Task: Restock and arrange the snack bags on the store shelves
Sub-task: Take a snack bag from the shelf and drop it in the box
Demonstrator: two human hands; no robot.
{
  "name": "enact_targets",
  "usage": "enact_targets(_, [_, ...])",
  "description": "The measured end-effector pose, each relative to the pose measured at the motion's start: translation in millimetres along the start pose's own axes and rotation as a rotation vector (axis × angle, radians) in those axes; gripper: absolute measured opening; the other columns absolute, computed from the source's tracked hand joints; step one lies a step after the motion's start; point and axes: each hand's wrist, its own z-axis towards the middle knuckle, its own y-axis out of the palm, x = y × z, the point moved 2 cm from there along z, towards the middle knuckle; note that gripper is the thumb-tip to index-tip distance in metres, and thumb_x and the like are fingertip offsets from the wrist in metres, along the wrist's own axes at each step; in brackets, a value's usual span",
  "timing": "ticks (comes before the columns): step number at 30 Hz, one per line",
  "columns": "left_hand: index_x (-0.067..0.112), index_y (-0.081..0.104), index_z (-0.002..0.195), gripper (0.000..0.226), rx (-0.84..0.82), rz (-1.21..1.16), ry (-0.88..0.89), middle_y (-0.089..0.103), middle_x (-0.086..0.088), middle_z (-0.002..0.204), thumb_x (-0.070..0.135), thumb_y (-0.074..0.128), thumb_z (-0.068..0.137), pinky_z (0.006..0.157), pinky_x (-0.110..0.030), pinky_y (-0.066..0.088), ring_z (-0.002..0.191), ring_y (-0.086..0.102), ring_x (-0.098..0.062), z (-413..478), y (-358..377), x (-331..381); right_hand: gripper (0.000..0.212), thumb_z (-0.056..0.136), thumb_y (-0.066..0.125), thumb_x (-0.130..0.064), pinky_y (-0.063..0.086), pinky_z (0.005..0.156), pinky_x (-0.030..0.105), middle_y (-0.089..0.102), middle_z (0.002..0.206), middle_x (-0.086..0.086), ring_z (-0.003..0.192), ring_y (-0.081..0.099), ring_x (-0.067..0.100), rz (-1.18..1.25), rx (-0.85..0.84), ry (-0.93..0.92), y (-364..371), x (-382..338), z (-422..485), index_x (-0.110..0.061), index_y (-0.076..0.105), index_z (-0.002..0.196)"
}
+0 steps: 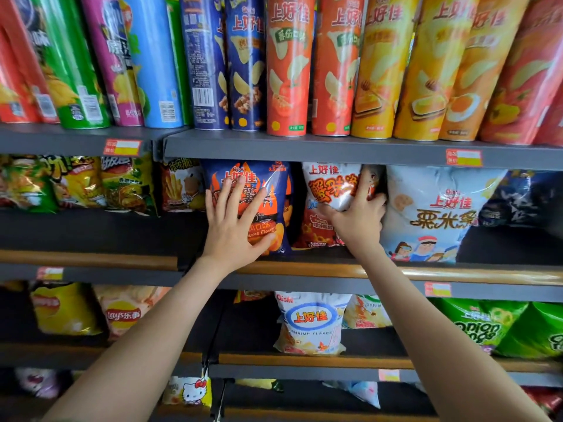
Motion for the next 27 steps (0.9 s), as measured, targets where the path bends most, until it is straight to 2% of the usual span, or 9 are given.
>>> enact_targets(4, [0.026, 0.024, 0.149, 0.086, -0.044, -0.023, 0.016, 0.011, -0.015, 0.157, 0.060, 0.058, 0.077, 0.114, -0.061, 0.000, 0.146, 0.002, -0.036, -2, -5, 0, 0.110, 0.072, 0.070, -0.060, 0.034, 0.097, 0.057, 0.028, 0.138, 0.025, 0.128, 0.030, 0.045, -0.066, -0.048, 0.019, 15, -3, 12, -0.038, -0.005, 0.149])
enact_targets(8, [0.029, 0.022, 0.150, 0.091, -0.104, -0.048, 0.087, 0.002, -0.013, 0.158, 0.054, 0.065, 0.074, 0.114, -0.052, -0.015, 0.146, -0.008, -0.034, -2, -9, 0, 0.126, 0.064, 0.076, -0.059, 0.025, 0.106, 0.060, 0.007, 0.152, 0.024, 0.140, 0.010, 0.043, -0.042, -0.145, 0.006, 31, -3, 12, -0.036, -0.016, 0.148])
enact_targets(13, [0.031, 0.020, 0.150, 0.088, -0.149, -0.056, 0.096, -0.006, -0.008, 0.158, 0.051, 0.064, 0.077, 0.111, -0.046, -0.024, 0.145, -0.017, -0.028, 1, -9, -1, 0.127, 0.069, 0.072, -0.059, 0.008, 0.110, 0.064, -0.016, 0.158, 0.011, 0.145, -0.014, 0.034, -0.493, -0.122, -0.443, 37, 7, -4, -0.031, -0.028, 0.143])
enact_targets(15, [0.031, 0.020, 0.150, 0.088, -0.170, -0.048, 0.095, -0.007, -0.008, 0.158, 0.053, 0.063, 0.077, 0.111, -0.045, -0.024, 0.145, -0.018, -0.028, 1, -8, -1, 0.122, 0.075, 0.069, -0.056, 0.010, 0.109, 0.066, -0.022, 0.157, 0.008, 0.144, -0.018, 0.034, -0.530, -0.167, -0.478, 39, 10, -2, -0.033, -0.032, 0.139])
enact_targets(18, [0.031, 0.019, 0.151, 0.088, -0.194, -0.041, 0.095, -0.009, -0.007, 0.158, 0.053, 0.063, 0.078, 0.111, -0.049, -0.021, 0.145, -0.019, -0.028, 2, -8, 1, 0.118, 0.079, 0.065, -0.057, 0.030, 0.105, 0.064, -0.028, 0.155, 0.004, 0.145, -0.016, 0.032, -0.551, -0.203, -0.437, 40, 9, 8, -0.037, -0.038, 0.135])
enact_targets(21, [0.032, 0.017, 0.151, 0.088, -0.217, -0.028, 0.101, -0.009, -0.007, 0.158, 0.053, 0.065, 0.079, 0.111, -0.057, -0.011, 0.145, -0.017, -0.030, 2, -8, 5, 0.118, 0.079, 0.066, -0.056, 0.040, 0.100, 0.058, -0.025, 0.157, 0.003, 0.145, -0.008, 0.031, -0.575, -0.202, -0.400, 38, 7, 14, -0.036, -0.033, 0.140])
enact_targets(23, [0.032, 0.017, 0.151, 0.090, -0.204, -0.019, 0.102, -0.006, -0.009, 0.158, 0.051, 0.067, 0.079, 0.111, -0.060, -0.007, 0.145, -0.014, -0.032, 1, -9, 7, 0.111, 0.079, 0.067, -0.054, 0.039, 0.100, 0.059, -0.013, 0.159, 0.006, 0.145, -0.003, 0.033, -0.524, -0.187, -0.398, 35, 3, 16, -0.033, -0.017, 0.149])
enact_targets(25, [0.031, 0.018, 0.151, 0.090, -0.177, -0.001, 0.082, -0.003, -0.011, 0.158, 0.051, 0.067, 0.079, 0.110, -0.064, -0.004, 0.145, -0.010, -0.035, -2, -9, 9, 0.104, 0.077, 0.069, -0.052, 0.038, 0.100, 0.058, 0.005, 0.157, 0.013, 0.141, 0.010, 0.036, -0.352, -0.122, -0.329, 29, -1, 18, -0.030, 0.001, 0.152])
enact_targets(27, [0.032, 0.017, 0.151, 0.091, -0.154, 0.020, 0.023, -0.003, -0.013, 0.158, 0.056, 0.063, 0.077, 0.108, -0.068, -0.002, 0.144, -0.008, -0.040, -7, -9, 12, 0.111, 0.072, 0.073, -0.053, 0.031, 0.105, 0.055, 0.013, 0.153, 0.019, 0.137, 0.017, 0.040, -0.128, -0.085, -0.172, 28, 2, 21, -0.028, 0.001, 0.152])
